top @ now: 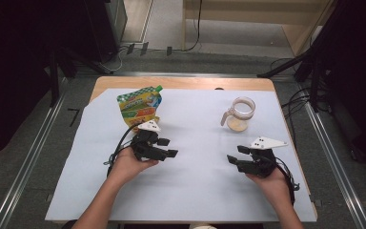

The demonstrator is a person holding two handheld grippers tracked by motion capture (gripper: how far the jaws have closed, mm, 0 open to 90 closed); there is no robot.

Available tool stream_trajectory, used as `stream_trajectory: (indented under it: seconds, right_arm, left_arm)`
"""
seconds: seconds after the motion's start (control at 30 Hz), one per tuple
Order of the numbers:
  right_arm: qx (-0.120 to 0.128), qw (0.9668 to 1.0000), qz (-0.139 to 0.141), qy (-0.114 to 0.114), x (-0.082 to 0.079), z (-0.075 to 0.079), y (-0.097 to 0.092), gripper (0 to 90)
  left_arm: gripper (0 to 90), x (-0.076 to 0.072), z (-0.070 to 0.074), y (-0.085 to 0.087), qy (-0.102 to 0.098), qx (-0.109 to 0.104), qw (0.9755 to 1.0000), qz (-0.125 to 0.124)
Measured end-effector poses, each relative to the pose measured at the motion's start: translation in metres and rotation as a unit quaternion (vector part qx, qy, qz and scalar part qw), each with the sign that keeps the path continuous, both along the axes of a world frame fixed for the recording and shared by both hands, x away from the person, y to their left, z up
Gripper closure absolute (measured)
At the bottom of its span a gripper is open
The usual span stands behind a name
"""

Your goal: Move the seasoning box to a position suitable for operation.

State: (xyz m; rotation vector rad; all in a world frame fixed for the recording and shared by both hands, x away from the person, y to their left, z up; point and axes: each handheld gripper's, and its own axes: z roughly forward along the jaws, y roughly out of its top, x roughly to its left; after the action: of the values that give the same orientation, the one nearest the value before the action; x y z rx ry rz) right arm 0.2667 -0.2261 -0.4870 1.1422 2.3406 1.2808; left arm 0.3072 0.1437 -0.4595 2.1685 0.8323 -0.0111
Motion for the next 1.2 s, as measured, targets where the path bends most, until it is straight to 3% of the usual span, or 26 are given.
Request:
stream_trajectory:
  seconds: [0.8,0.83,0.93,1.1,1.2]
  right_arm:
    - [0.001,0.9999,-0.015,0.0,0.001,-0.001,-0.008,38.8]
    - [-0.011,0.9996,-0.026,-0.002,0.003,-0.003,-0.01,37.8]
    - [-0.012,0.9992,-0.037,0.0,0.005,-0.005,-0.013,37.0]
    - [0.01,0.9977,-0.066,0.007,0.014,-0.006,-0.019,33.7]
    - [-0.002,0.9969,-0.077,0.015,0.022,-0.007,-0.022,31.8]
  left_arm:
    - [39.7,-0.002,0.001,-0.006,-0.002,0.013,0.9998,-0.017]
    - [38.8,-0.002,0.001,-0.005,0.002,0.002,0.9998,-0.019]
    - [38.3,-0.002,0.003,-0.005,0.001,0.003,0.9998,-0.017]
    - [38.3,-0.002,0.003,-0.005,0.001,0.008,0.9998,-0.02]
    - [38.2,-0.002,0.002,-0.005,-0.003,0.012,0.9996,-0.024]
